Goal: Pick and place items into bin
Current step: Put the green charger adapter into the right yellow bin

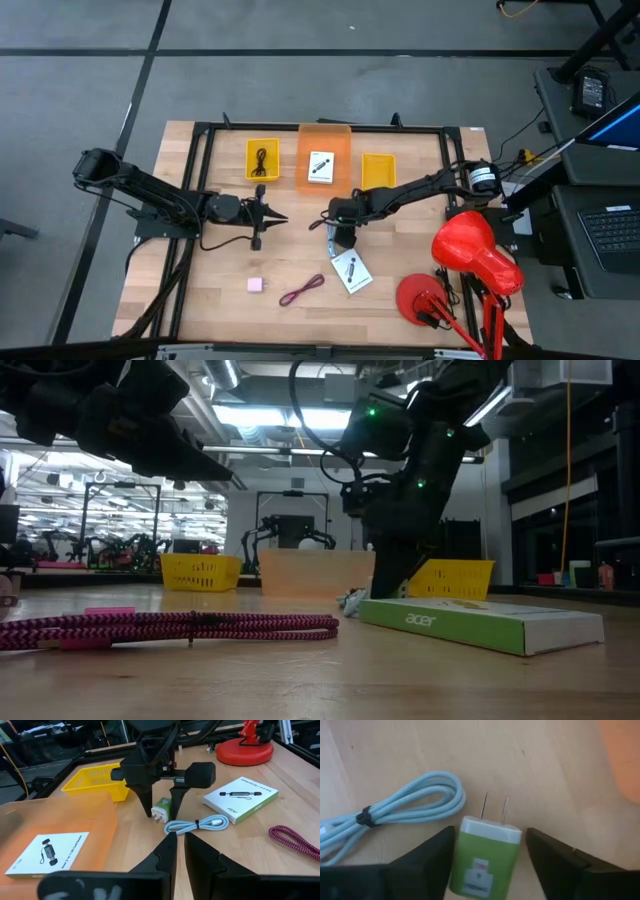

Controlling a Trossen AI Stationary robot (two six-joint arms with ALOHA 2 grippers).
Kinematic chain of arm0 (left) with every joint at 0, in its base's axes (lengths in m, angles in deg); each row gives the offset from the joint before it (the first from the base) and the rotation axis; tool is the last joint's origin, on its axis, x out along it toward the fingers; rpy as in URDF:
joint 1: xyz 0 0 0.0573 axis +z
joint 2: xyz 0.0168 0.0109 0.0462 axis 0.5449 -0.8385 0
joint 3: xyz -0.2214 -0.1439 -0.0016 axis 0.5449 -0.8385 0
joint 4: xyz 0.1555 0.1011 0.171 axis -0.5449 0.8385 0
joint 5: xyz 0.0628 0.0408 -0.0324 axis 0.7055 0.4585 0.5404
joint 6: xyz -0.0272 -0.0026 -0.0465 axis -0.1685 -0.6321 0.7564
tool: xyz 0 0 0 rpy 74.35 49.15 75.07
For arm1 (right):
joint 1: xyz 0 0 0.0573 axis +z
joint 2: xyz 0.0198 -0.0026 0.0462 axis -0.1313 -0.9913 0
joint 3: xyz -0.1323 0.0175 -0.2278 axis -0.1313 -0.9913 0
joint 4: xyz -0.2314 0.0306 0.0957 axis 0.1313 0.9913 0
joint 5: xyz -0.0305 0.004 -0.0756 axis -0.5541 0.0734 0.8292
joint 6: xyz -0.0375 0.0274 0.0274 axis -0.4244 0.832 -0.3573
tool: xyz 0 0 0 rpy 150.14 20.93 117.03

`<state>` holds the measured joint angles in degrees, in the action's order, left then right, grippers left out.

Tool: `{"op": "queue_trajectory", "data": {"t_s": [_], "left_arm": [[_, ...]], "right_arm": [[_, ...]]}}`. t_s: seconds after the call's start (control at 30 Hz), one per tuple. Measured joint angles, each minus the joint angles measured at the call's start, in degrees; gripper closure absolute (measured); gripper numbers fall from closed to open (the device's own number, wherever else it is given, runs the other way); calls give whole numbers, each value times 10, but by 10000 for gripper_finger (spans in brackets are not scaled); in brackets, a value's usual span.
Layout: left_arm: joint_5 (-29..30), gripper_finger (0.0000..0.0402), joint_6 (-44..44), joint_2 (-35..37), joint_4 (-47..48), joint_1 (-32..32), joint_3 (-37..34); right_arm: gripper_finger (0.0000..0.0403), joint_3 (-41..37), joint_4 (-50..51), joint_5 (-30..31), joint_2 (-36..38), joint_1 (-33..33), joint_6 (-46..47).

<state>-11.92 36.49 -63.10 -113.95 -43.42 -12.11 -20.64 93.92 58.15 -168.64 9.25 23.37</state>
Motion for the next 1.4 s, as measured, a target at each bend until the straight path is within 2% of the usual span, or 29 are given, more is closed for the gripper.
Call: {"op": "queue_trajectory", "data": {"t_s": [0.23, 0.6, 0.87, 1.4], "left_arm": [[0, 371, 12, 0, 1, 0, 0], [-5, 371, 13, 0, 1, 0, 0], [-6, 371, 13, 0, 1, 0, 0], [-7, 394, 25, 0, -8, 0, 0]], "right_arm": [[284, 0, 5, 7, 1, 0, -16], [284, 1, 12, -22, 1, -2, -32], [284, 44, 76, -38, 11, -1, -69], [284, 37, 91, -12, 169, -1, -138]]}}
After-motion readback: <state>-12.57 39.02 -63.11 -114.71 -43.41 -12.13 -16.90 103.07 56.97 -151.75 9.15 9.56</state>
